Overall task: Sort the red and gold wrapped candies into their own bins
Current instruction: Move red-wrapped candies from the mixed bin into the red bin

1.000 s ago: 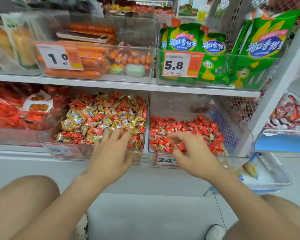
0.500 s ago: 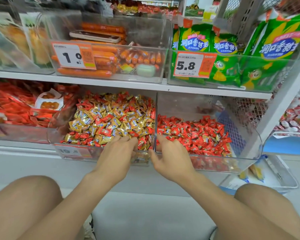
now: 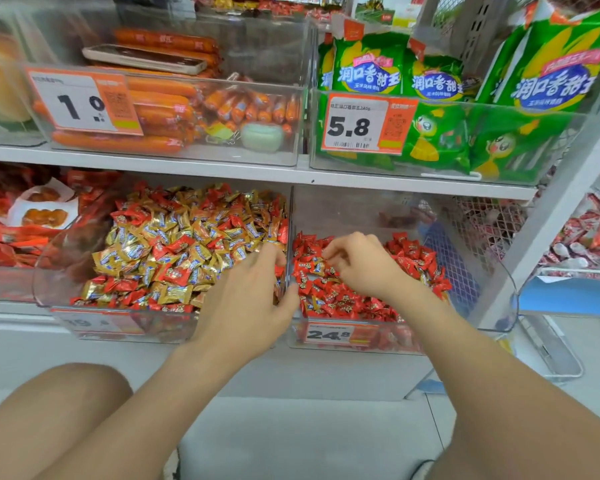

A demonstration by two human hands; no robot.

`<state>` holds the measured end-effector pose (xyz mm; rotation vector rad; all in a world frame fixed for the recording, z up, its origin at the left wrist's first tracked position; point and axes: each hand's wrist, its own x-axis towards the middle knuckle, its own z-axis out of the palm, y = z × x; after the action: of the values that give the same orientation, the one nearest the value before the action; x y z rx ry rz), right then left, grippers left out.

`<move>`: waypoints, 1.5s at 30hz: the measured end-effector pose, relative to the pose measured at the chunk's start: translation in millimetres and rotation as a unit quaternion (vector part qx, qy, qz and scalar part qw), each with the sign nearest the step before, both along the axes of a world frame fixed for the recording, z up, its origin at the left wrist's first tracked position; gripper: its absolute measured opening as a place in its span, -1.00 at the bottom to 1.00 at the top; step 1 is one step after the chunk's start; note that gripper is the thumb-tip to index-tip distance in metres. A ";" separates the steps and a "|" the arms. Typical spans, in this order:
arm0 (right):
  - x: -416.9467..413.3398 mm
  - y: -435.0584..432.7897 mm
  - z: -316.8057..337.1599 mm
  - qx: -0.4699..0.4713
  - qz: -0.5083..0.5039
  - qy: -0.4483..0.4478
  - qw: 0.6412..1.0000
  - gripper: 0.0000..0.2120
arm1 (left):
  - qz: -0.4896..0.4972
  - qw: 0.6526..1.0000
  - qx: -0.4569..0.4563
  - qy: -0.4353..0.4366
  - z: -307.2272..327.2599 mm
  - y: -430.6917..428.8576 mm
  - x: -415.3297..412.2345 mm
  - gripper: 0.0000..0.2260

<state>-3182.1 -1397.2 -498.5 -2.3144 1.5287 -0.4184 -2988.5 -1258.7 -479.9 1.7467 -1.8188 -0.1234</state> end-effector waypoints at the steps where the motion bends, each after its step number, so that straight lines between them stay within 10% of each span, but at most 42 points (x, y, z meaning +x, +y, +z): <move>1: 6.0 -10.5 -5.1 0.002 0.010 0.017 1.000 -0.70 | 0.005 1.000 0.008 0.003 -1.6 -5.0 -1.8 -0.79; 11: 28.1 -51.6 -36.6 -0.036 0.008 0.190 0.981 -0.83 | 0.013 0.998 0.004 0.066 -9.1 -21.4 -9.0 -0.75; 26: -31.8 47.9 23.1 0.008 -0.088 -0.231 0.969 -0.82 | 0.017 0.999 -0.030 -0.017 -16.0 30.4 -19.3 -0.88; 35: -66.1 162.8 -6.9 0.120 -0.221 -0.454 0.855 -0.89 | 0.090 0.886 0.140 0.432 -71.3 58.3 -61.5 -0.71; 45: -65.6 155.6 -59.8 0.143 -0.266 -0.421 0.855 -0.90 | 0.145 0.840 0.133 0.506 -85.6 52.9 -69.3 -0.79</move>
<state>-3247.7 -1241.6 -558.3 -1.1558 1.5505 -1.0794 -3057.8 -1205.8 -565.5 1.6060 -0.7694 -1.0053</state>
